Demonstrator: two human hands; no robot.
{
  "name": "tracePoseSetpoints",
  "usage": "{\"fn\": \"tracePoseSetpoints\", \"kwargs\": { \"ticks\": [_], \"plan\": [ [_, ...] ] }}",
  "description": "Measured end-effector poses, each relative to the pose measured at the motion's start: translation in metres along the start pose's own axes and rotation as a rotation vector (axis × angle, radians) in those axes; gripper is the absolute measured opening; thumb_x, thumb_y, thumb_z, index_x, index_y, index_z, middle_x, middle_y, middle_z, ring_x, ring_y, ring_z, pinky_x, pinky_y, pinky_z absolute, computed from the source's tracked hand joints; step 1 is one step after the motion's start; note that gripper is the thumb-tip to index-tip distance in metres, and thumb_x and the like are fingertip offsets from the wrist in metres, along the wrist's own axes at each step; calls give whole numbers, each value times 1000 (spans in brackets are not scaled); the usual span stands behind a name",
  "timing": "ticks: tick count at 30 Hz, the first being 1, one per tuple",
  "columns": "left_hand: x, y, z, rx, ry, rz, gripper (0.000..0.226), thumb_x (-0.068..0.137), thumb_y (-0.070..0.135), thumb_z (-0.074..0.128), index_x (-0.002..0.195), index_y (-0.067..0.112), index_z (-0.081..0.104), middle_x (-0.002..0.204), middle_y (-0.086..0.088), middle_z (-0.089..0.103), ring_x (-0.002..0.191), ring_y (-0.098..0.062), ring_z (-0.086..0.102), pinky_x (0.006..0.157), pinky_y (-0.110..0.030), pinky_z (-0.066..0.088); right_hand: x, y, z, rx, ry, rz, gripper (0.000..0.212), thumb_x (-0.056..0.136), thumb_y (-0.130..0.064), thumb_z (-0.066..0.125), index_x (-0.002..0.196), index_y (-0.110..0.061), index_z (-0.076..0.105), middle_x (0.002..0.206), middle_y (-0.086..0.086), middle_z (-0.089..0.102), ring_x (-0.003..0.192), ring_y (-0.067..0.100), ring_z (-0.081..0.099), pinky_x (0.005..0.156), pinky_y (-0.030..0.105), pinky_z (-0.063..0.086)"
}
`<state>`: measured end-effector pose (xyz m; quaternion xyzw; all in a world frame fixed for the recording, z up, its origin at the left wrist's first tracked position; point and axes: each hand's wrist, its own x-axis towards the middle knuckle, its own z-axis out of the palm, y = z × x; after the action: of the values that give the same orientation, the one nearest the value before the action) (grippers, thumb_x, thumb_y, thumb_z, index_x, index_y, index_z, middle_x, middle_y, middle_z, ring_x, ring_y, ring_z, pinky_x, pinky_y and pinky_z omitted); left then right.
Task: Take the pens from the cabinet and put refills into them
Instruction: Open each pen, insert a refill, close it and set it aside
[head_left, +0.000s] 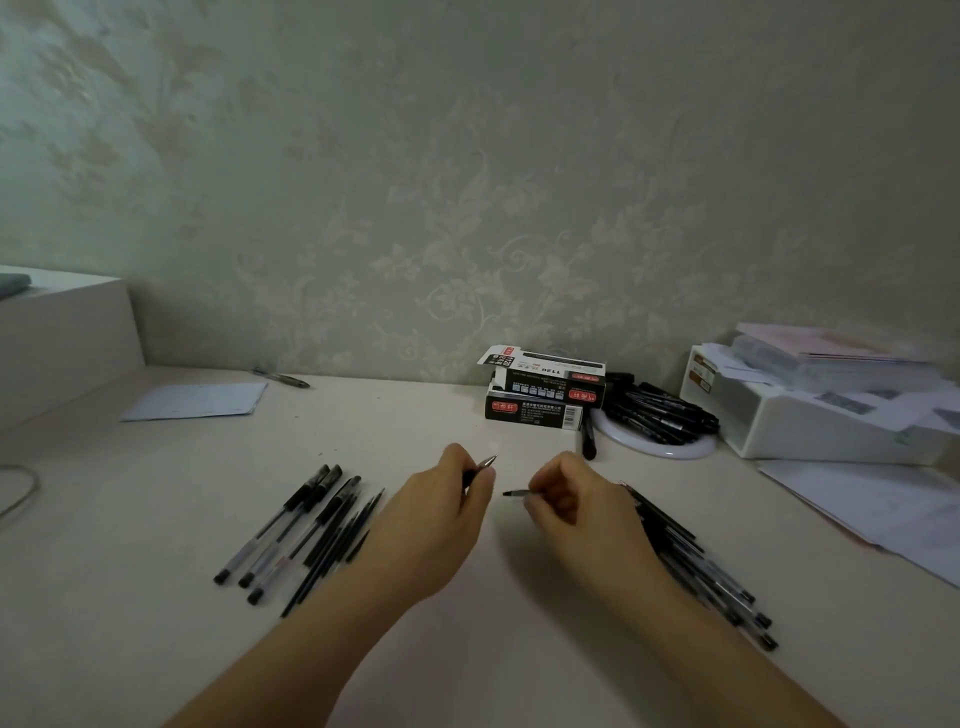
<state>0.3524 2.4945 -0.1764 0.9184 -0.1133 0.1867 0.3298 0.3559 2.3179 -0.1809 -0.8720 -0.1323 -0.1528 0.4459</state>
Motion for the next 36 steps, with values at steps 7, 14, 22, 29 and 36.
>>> {"fn": "tracePoseSetpoints", "kwargs": {
  "ticks": [7,14,22,29,36],
  "plan": [
    [-2,-5,4,83,-42,137,7,99,26,45,96,22,51,88,9,50,73,-6,47,61,-17,34,-2,7,5,-398,-138,-201,9,89,-15,59,87,-24,59,80,-14,55,83,6,48,70,21,42],
    [-2,-5,2,75,-48,169,11,95,29,55,103,25,60,95,10,50,77,-3,49,70,-15,41,1,2,0,-164,-33,-105,9,92,-37,62,95,-29,64,87,-17,65,81,6,60,72,21,51],
    [-1,1,-1,-17,-40,227,9,89,30,64,96,24,62,90,13,59,79,-1,54,67,-11,42,4,3,-1,151,-130,56,13,91,-36,65,83,-28,72,77,-10,74,76,5,69,82,31,57],
    [-1,1,-2,-166,-149,136,12,94,27,56,95,25,68,77,13,65,70,3,57,63,-9,43,5,0,-8,323,-143,99,7,86,-28,73,80,-26,76,76,-3,76,75,10,71,72,20,52],
    [3,-2,-3,-222,-239,51,20,98,29,50,83,32,64,70,14,65,56,3,52,54,-9,40,5,-6,-16,382,-190,59,8,84,-14,75,91,-17,75,85,2,77,84,18,72,81,27,57]
  ]
}}
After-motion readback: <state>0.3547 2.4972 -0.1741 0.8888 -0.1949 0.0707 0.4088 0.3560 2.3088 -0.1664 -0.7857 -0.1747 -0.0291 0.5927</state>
